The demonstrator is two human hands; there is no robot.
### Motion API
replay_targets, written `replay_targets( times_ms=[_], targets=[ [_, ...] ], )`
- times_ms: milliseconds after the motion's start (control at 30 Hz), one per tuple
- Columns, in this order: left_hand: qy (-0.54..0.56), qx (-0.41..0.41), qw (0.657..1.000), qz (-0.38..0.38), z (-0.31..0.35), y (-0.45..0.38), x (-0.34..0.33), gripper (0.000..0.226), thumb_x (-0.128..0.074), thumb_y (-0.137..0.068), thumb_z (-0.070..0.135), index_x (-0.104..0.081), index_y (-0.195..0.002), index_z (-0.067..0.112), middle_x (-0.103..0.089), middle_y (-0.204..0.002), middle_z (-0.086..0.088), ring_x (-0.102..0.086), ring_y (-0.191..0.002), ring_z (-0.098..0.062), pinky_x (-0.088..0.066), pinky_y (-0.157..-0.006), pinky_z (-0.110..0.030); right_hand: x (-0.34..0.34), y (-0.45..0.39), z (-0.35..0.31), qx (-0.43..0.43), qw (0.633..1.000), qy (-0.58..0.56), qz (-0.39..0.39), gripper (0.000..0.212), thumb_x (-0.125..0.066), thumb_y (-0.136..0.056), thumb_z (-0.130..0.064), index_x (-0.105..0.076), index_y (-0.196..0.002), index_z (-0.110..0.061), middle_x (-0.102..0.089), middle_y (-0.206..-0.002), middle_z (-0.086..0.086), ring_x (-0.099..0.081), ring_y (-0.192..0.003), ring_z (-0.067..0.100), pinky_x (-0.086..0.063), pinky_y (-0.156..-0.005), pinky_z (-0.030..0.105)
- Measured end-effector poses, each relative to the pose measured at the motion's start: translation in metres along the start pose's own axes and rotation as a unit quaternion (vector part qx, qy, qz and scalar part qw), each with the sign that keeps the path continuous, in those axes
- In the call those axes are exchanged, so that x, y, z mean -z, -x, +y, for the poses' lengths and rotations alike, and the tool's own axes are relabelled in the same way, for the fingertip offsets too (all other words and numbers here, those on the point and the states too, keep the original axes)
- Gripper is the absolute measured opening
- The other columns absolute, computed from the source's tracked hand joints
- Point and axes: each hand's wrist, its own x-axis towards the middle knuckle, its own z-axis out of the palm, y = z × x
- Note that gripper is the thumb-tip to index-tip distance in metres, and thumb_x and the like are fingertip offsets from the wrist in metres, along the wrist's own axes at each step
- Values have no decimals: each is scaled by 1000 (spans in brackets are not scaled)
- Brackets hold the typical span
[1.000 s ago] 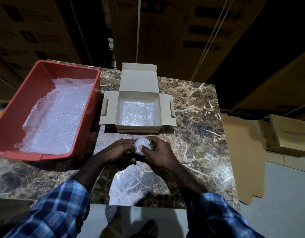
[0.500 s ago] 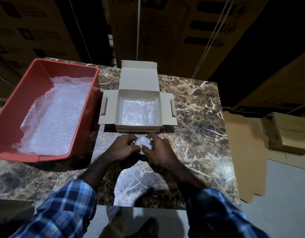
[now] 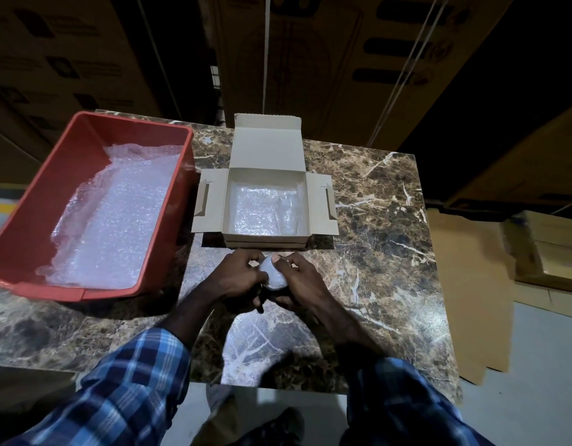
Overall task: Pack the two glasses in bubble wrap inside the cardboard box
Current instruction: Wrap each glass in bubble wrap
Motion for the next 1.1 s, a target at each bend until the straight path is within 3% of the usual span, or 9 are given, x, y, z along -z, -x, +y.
replay_targets(
  times_ms=[133, 200, 333, 500, 600, 700, 833, 967, 1100],
  targets=[
    [77, 20, 997, -22, -2, 3, -5, 15, -52, -91, -4, -56, -102, 5, -65, -62, -22, -65, -50, -34, -57, -51, -41, -1, -6, -5, 15, 998, 50, 22, 20, -68, -91, -30, -60, -92, -12, -69, -97, 17, -70, -68, 27, -60, -53, 36],
    [101, 22, 994, -28, -4, 4, -6, 16, -50, -92, -4, -56, -104, 5, -64, -63, -23, -65, -51, -34, -58, -54, -44, 0, -8, -6, 21, 994, 98, 40, 16, -66, -93, -25, -58, -91, -11, -66, -92, 13, -62, -58, 18, -47, -40, 19],
    [123, 36, 991, -41, -6, 3, -7, 22, -49, -93, -3, -57, -111, 7, -67, -70, -28, -68, -59, -38, -60, -64, -51, 2, -12, -9, 26, 989, 136, 51, 14, -66, -92, -23, -57, -89, -13, -63, -86, 10, -54, -53, 8, -32, -33, 9],
    [235, 118, 960, -99, -9, 3, -4, 33, -54, -90, 22, -62, -106, -6, -66, -80, -30, -68, -75, -40, -54, -88, -56, 2, -13, -7, 43, 981, 175, 70, 17, -69, -90, -28, -57, -83, -17, -65, -83, 6, -51, -51, 5, -32, -34, 11],
    [223, 113, 964, -85, -8, 3, -9, 51, -51, -101, 43, -59, -111, -7, -64, -77, -29, -67, -70, -38, -58, -75, -48, 0, -11, -5, 56, 983, 155, 76, 25, -72, -89, -35, -57, -83, -15, -63, -76, 5, -52, -49, 5, -33, -36, 13],
    [203, 82, 974, -59, -5, 3, -13, 43, -48, -104, 41, -55, -117, 0, -61, -72, -28, -63, -64, -35, -57, -63, -41, -1, -10, 3, 83, 971, 201, 94, 27, -67, -90, -42, -54, -83, -19, -60, -73, 1, -54, -64, 18, -40, -54, 22],
    [158, 57, 985, -30, -4, 6, -17, 38, -45, -105, 40, -57, -118, 7, -64, -68, -22, -66, -57, -33, -57, -53, -37, -2, -11, 16, 129, 968, 189, 102, 19, -63, -93, -40, -57, -87, -23, -60, -70, -4, -55, -66, 18, -44, -64, 30],
    [-37, -24, 996, 76, -7, 2, -25, 30, -42, -106, 36, -64, -115, 18, -74, -89, -11, -70, -67, -17, -47, -58, -12, -4, -12, 24, 163, 955, 217, 117, 23, -59, -93, -45, -61, -99, -22, -66, -76, 1, -62, -72, 21, -51, -69, 35],
    [-73, -39, 991, 105, -6, 1, -27, 32, -43, -106, 35, -67, -115, 17, -75, -94, -8, -64, -69, -11, -40, -55, -4, -6, -8, 21, 141, 961, 212, 111, 25, -55, -93, -49, -60, -99, -25, -68, -81, 3, -64, -77, 23, -52, -72, 35]
  ],
)
